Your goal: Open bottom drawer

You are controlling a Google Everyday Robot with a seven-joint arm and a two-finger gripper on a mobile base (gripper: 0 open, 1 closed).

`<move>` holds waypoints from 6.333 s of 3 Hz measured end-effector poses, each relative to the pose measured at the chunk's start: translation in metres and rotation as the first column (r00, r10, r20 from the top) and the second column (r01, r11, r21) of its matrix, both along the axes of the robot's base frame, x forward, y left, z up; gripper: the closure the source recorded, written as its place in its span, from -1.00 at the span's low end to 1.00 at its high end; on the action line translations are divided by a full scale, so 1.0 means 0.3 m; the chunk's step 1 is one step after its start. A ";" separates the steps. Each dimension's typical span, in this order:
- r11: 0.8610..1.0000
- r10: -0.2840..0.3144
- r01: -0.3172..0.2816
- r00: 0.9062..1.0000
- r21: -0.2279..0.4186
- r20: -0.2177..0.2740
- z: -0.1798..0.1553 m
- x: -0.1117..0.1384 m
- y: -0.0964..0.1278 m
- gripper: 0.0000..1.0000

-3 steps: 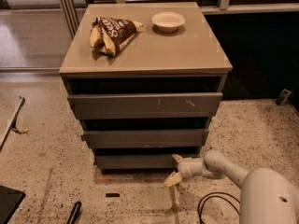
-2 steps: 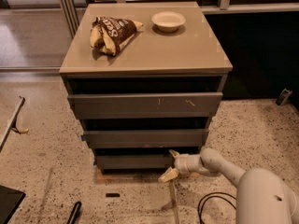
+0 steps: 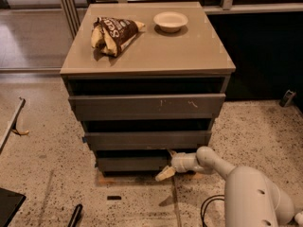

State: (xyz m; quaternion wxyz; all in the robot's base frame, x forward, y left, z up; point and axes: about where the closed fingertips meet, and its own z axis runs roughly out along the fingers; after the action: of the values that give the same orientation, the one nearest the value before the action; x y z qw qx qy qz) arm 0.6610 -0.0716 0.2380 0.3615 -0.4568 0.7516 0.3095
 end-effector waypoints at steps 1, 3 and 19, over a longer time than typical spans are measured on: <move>1.000 -0.012 0.012 1.000 -0.029 -0.014 -0.049 0.024 -0.003 -1.00; 0.998 -0.017 0.014 0.999 -0.064 -0.042 -0.108 0.022 -0.035 -0.17; 0.995 -0.026 -0.007 0.946 -0.100 -0.322 -0.199 -0.411 -0.333 0.31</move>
Offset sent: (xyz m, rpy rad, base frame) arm 0.0128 -0.0178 -0.0417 -0.0857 0.0465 -0.0238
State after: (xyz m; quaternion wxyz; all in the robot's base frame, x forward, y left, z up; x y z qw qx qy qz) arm 0.5378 -0.1713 0.1784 0.2119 -0.4138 0.8173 0.3405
